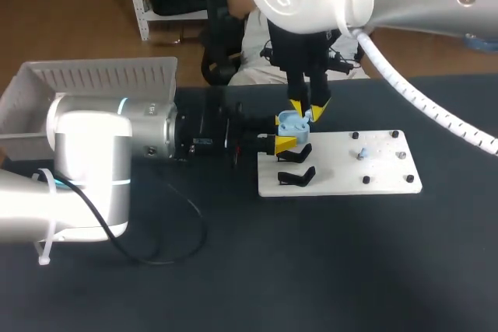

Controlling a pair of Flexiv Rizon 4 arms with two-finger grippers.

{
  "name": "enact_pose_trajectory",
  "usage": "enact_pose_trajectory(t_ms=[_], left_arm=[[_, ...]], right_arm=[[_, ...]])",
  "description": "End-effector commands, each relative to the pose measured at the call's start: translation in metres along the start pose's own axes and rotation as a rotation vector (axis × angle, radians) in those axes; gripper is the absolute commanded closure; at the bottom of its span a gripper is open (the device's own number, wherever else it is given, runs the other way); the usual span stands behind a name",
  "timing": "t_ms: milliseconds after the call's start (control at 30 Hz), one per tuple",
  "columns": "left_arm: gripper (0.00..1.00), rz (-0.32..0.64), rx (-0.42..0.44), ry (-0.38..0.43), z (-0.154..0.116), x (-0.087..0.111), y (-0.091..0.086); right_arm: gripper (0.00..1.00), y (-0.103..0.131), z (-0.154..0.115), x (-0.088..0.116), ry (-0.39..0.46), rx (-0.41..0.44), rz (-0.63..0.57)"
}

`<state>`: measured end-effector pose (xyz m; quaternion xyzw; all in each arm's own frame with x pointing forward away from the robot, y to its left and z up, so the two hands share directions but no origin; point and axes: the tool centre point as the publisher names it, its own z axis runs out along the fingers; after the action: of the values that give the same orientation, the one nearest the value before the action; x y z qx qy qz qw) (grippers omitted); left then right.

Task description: Pick up each earbud case from the left stands, insert the matching earbuds, close the lid, and place the case in the box.

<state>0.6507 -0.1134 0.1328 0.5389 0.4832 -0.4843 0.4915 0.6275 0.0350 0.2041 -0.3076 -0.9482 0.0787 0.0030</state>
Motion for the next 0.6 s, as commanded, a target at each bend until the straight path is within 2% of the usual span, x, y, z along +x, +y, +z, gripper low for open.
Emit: enact_pose_trajectory(t_ms=[33, 400, 600], left_arm=[[1.0, 0.01, 0.0, -0.008, 0.0037, 0.0011, 0.0004], [1.0, 0.018, 0.003, -0.022, 0.0123, 0.0026, -0.0011], [1.0, 0.02, 0.006, -0.027, 0.0136, 0.002, -0.0019]], right_arm=[[1.0, 0.005, -0.0028, -0.0003, 0.022, 0.008, 0.027], [1.0, 0.0044, -0.002, 0.0055, 0.136, 0.01, 0.17], [1.0, 0.0042, -0.0015, 0.0056, 0.143, 0.01, 0.175]])
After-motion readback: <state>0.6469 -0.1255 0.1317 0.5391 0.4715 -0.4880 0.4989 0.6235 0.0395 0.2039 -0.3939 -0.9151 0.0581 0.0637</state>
